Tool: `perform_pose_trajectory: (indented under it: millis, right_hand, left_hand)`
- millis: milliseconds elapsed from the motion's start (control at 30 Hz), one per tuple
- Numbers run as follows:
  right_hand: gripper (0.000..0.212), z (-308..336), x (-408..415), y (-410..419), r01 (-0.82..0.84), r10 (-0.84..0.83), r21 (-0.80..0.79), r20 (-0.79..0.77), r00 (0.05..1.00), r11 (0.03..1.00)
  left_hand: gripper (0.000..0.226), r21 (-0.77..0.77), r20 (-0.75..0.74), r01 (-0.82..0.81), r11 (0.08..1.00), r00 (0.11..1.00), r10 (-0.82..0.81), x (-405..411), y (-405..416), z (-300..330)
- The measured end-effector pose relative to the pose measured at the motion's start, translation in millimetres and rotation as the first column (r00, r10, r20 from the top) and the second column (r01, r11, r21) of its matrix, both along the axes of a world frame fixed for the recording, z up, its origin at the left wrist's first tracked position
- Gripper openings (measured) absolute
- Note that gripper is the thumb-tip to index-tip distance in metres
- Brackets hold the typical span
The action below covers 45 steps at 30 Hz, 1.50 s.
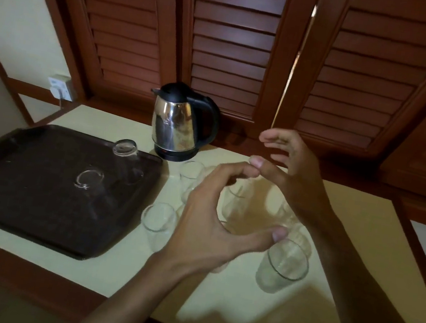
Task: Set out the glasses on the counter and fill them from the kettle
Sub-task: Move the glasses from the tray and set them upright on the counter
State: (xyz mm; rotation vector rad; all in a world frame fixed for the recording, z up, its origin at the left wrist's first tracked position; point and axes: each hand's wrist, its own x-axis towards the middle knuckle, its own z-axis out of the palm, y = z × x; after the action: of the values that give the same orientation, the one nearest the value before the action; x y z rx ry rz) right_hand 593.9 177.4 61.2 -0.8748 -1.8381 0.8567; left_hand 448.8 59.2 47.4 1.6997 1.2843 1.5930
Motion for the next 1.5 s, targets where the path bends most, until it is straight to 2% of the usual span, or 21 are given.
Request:
perform_pose_trajectory:
  millis: [133,267,433,567,633,733,833,1000,1133,1267,1367,1500]
  right_hand:
    - [0.045,12,-51,3,-0.043,0.042,0.015,0.03,0.999,0.999]
    - [0.045,24,-106,8,-0.136,0.134,0.015,0.071,0.988,0.991]
    - [0.048,27,-176,19,-0.204,0.206,-0.032,0.236,0.95,0.978]
    - [0.049,9,-222,25,-0.268,0.266,-0.069,0.498,0.826,0.961]
    - [0.057,-2,-240,23,-0.29,0.277,-0.079,0.603,0.748,0.954]
    - [0.065,-20,-266,25,-0.304,0.281,-0.107,0.738,0.614,0.947]
    - [0.059,-36,-285,29,-0.312,0.259,-0.105,0.822,0.507,0.944]
    - [0.051,-42,-311,34,-0.304,0.227,-0.089,0.859,0.459,0.948]
    - [0.048,-41,-329,37,-0.285,0.226,-0.103,0.868,0.442,0.953]
    - [0.047,-38,-342,36,-0.256,0.174,-0.066,0.886,0.429,0.964]
    - [0.047,-36,-351,38,-0.254,0.137,-0.038,0.913,0.385,0.967]
    - [0.047,-30,-360,33,-0.28,0.066,-0.006,0.977,0.204,0.96]
  left_hand:
    - [0.059,0.049,-0.033,-0.049,0.998,0.998,0.05,-55,5,16]
    - [0.054,0.028,-0.057,-0.066,0.997,0.996,0.068,-108,5,29]
    - [0.05,-0.046,-0.218,-0.138,0.989,0.968,0.125,-173,2,27]
    - [0.04,-0.105,-0.472,-0.254,0.961,0.864,0.177,-224,10,-6]
    - [0.033,-0.118,-0.529,-0.284,0.952,0.829,0.182,-240,13,-23]
    - [0.027,-0.226,-0.575,-0.305,0.925,0.809,0.126,-258,14,-41]
    - [0.023,-0.313,-0.585,-0.312,0.897,0.807,0.076,-273,13,-49]
    - [0.038,-0.562,-0.657,-0.301,0.77,0.728,-0.195,-299,12,-39]
    - [0.049,-0.65,-0.724,-0.421,0.632,0.595,-0.348,-315,22,-15]
    - [0.051,-0.708,-0.706,-0.539,0.457,0.542,-0.456,-330,42,3]
    - [0.05,-0.662,-0.723,-0.632,0.403,0.397,-0.565,-332,50,16]
    - [0.062,-0.535,-0.71,-0.753,0.384,0.154,-0.687,-327,66,0]
